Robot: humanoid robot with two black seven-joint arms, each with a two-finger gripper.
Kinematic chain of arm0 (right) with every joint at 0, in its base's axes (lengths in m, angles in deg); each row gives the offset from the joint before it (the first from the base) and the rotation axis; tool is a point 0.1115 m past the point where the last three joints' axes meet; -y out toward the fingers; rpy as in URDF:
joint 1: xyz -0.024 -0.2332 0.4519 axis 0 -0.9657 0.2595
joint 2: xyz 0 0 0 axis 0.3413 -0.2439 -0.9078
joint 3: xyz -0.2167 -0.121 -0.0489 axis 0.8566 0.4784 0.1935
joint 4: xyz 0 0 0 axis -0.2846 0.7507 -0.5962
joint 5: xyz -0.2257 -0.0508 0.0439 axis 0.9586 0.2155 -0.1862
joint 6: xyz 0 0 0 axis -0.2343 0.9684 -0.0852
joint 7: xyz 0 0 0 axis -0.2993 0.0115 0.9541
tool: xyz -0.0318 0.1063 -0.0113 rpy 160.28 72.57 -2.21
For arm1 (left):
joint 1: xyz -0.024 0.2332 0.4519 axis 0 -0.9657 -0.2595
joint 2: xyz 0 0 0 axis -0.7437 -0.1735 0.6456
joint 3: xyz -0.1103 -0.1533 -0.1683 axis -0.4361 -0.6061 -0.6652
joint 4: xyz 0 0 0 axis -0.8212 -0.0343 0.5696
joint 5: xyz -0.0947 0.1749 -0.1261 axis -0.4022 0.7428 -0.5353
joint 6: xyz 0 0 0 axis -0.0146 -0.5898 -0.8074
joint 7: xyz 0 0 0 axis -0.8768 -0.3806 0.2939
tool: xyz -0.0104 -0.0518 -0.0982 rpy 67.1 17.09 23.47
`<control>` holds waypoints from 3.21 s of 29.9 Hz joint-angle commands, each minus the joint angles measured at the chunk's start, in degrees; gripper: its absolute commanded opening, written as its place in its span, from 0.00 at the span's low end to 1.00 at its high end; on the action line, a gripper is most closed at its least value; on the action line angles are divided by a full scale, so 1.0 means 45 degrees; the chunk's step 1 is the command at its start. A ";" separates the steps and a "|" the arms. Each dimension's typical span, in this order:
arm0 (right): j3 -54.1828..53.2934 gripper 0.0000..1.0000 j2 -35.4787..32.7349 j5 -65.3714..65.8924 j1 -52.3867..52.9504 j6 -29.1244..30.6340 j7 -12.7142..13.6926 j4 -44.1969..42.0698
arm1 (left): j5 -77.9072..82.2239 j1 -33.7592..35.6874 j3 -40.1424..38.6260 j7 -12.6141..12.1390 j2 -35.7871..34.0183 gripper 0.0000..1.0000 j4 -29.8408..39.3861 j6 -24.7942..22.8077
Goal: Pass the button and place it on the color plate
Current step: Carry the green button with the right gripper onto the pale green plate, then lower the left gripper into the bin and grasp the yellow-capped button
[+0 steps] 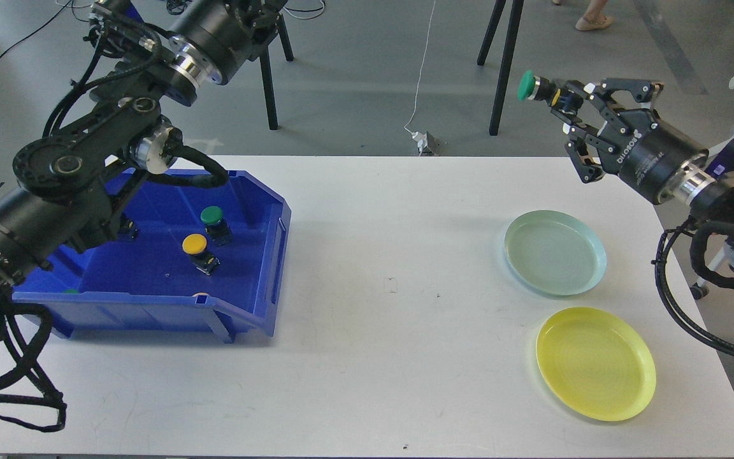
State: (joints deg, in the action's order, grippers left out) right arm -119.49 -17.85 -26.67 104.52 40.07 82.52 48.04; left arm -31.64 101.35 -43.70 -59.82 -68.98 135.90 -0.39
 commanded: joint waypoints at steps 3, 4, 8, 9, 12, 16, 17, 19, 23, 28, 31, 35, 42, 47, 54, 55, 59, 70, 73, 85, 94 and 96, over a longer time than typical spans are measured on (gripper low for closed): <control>-0.0007 0.16 -0.0648 0.0019 -0.1604 -0.0015 -0.0043 -0.0154 | -0.4895 0.0002 -0.0215 -0.0033 -0.0017 1.00 -0.1332 -0.1510; 0.0012 0.16 -0.0668 0.0019 -0.1858 -0.0034 -0.0043 -0.0193 | -0.5443 0.0002 -0.0215 -0.0033 -0.0017 1.00 -0.1586 -0.1881; 0.0187 0.16 -0.0571 0.0038 -0.2562 -0.0151 0.0093 -0.0933 | -0.6599 0.0022 -0.0234 -0.0053 -0.0017 1.00 -0.2232 -0.2762; 0.0343 0.16 -0.0551 0.0019 -0.2679 -0.0190 0.0132 -0.1322 | -0.6755 0.0022 -0.0235 -0.0053 -0.0017 1.00 -0.2291 -0.2880; 0.0675 0.16 0.0012 0.0019 -0.2739 -0.0210 0.0211 -0.2572 | -0.6933 0.0002 -0.0429 -0.0053 -0.0017 1.00 -0.2370 -0.2959; 0.0715 0.16 0.1244 0.0019 -0.2661 -0.0210 0.0347 -0.3881 | -0.6933 0.0002 -0.0489 -0.0033 0.0022 1.00 -0.2331 -0.2842; 0.0715 0.16 0.1323 0.0019 -0.2661 -0.0191 0.0425 -0.4233 | -0.6933 0.0002 -0.0489 -0.0033 0.0022 1.00 -0.2350 -0.2842; 0.0735 0.16 0.1557 0.0019 -0.2661 -0.0171 0.0503 -0.4741 | -0.6933 0.0002 -0.0489 -0.0033 -0.0017 1.00 -0.2350 -0.2900; 0.0735 0.16 0.1968 0.0019 -0.2642 -0.0152 0.0504 -0.5251 | -0.6913 0.0002 -0.0469 -0.0033 -0.0076 1.00 -0.2350 -0.2959; 0.0735 0.29 0.2144 0.0019 -0.2486 -0.0191 0.0504 -0.5388 | -0.6894 0.0002 -0.0469 -0.0014 -0.0056 1.00 -0.2350 -0.2939; 0.0735 0.39 0.2242 0.0019 -0.2408 -0.0171 0.0562 -0.5622 | -0.6894 0.0002 -0.0469 -0.0014 -0.0075 1.00 -0.2350 -0.2959; 0.0735 0.44 0.2320 -0.0001 -0.2407 -0.0152 0.0738 -0.5623 | -0.6894 0.0021 -0.0450 -0.0033 -0.0095 1.00 -0.2350 -0.2959; 0.0715 0.58 0.2320 -0.0001 -0.2388 -0.0035 0.0758 -0.5584 | -0.6894 0.0041 -0.0469 -0.0033 -0.0193 1.00 -0.2350 -0.2959; 0.0540 0.64 0.2223 -0.0040 -0.2368 0.0354 0.0758 -0.5389 | -0.6894 0.0100 -0.0469 -0.0033 -0.0173 1.00 -0.2350 -0.2959; -0.2423 0.97 0.1520 -0.0059 -0.2231 0.1020 0.0719 -0.5115 | -0.6835 0.0256 -0.0449 0.0026 -0.0231 1.00 -0.2331 -0.2880; -0.3028 0.97 0.1519 -0.0059 -0.2135 0.1098 0.0719 -0.5134 | -0.6796 0.0295 -0.0411 -0.0013 -0.0328 1.00 -0.2234 -0.2977; -0.4653 0.97 0.1539 -0.0059 -0.1159 0.1196 0.0719 -0.5154 | -0.6193 0.0295 -0.0235 -0.0014 -0.0759 1.00 -0.1863 -0.3309; -0.5826 0.99 0.1870 -0.0177 0.0620 0.1567 0.0310 -0.5154 | 0.4015 -0.0094 -0.0060 0.0045 -0.3177 0.99 0.0810 -0.3486; -0.5925 0.99 0.2493 -0.0177 0.0834 0.1567 -0.0392 -0.5135 | 0.6710 -0.0427 0.0291 0.0103 -0.4019 0.98 0.1515 -0.3486; -0.5867 0.99 0.2945 -0.0997 0.0640 0.2739 -0.0629 -0.5174 | 1.3963 -0.0506 0.4411 0.0514 -0.5602 0.95 0.2493 -0.2882; -0.5867 0.99 0.2945 -0.0977 0.0464 0.2700 -0.0727 -0.5330 | 1.5255 -0.0935 0.6248 0.0455 -0.5117 0.93 0.1286 -0.1573; -0.5867 0.99 0.2945 -0.0958 0.0444 0.2681 -0.0727 -0.5330 | 1.5274 -0.0974 0.6580 0.0455 -0.4610 0.91 0.0506 -0.1572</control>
State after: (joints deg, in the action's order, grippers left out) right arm -145.80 -4.59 -31.06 106.73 52.21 79.25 24.06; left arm 36.82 97.52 -16.13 -57.78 -92.34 142.61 -8.10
